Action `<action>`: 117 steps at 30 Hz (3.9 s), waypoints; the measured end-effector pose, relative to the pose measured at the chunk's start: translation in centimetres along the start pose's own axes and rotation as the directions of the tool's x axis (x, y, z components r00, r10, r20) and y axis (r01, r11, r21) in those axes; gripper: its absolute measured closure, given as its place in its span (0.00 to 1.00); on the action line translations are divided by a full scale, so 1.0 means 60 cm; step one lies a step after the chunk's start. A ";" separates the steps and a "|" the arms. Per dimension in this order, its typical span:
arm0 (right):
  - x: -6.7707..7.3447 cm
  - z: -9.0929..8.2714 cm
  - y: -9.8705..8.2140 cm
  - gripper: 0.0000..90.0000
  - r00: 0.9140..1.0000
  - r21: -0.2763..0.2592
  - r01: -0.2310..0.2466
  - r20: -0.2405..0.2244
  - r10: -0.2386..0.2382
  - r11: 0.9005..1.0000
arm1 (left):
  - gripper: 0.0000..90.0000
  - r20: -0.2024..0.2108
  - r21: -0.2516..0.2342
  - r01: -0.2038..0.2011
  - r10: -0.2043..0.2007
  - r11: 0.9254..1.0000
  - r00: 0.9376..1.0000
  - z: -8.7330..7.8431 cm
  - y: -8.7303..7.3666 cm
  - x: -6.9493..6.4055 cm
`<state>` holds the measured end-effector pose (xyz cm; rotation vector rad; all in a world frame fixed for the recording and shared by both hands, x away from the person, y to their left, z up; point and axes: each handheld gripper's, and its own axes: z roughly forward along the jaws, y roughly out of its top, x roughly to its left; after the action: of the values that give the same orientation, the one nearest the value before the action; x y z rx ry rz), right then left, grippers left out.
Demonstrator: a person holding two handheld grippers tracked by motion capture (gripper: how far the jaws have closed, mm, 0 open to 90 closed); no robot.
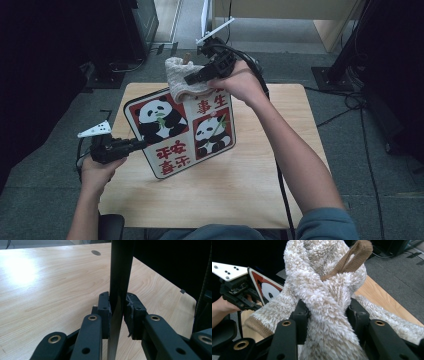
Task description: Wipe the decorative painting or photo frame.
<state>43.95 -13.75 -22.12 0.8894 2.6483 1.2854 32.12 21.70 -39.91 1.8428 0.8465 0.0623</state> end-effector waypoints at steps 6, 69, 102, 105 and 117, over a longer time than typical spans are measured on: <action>-0.009 -0.010 -0.004 0.66 1.000 0.007 -0.007 0.014 0.007 1.000 | 0.85 -0.001 -0.001 0.002 -0.002 1.000 1.000 0.000 0.000 0.000; -0.117 -0.103 -0.067 0.66 0.978 -0.003 -0.136 0.159 0.134 0.991 | 0.84 -0.006 0.000 0.003 -0.003 1.000 1.000 -0.002 0.001 0.004; -0.161 -0.084 -0.145 0.67 0.960 -0.105 -0.228 0.145 0.241 0.968 | 0.84 -0.008 0.004 0.002 -0.002 1.000 1.000 -0.002 0.000 0.003; -0.160 -0.081 -0.152 0.67 0.958 -0.114 -0.237 0.140 0.252 0.965 | 0.84 -0.007 0.002 0.004 -0.004 1.000 1.000 -0.001 0.000 0.002; -0.153 -0.067 -0.183 0.67 0.953 -0.127 -0.247 0.145 0.265 0.961 | 0.84 -0.003 0.001 0.006 -0.006 1.000 1.000 -0.001 -0.001 0.002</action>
<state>45.19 -26.70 -29.33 1.2954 2.3763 1.3275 32.17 21.85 -39.96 1.8418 0.8541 0.0605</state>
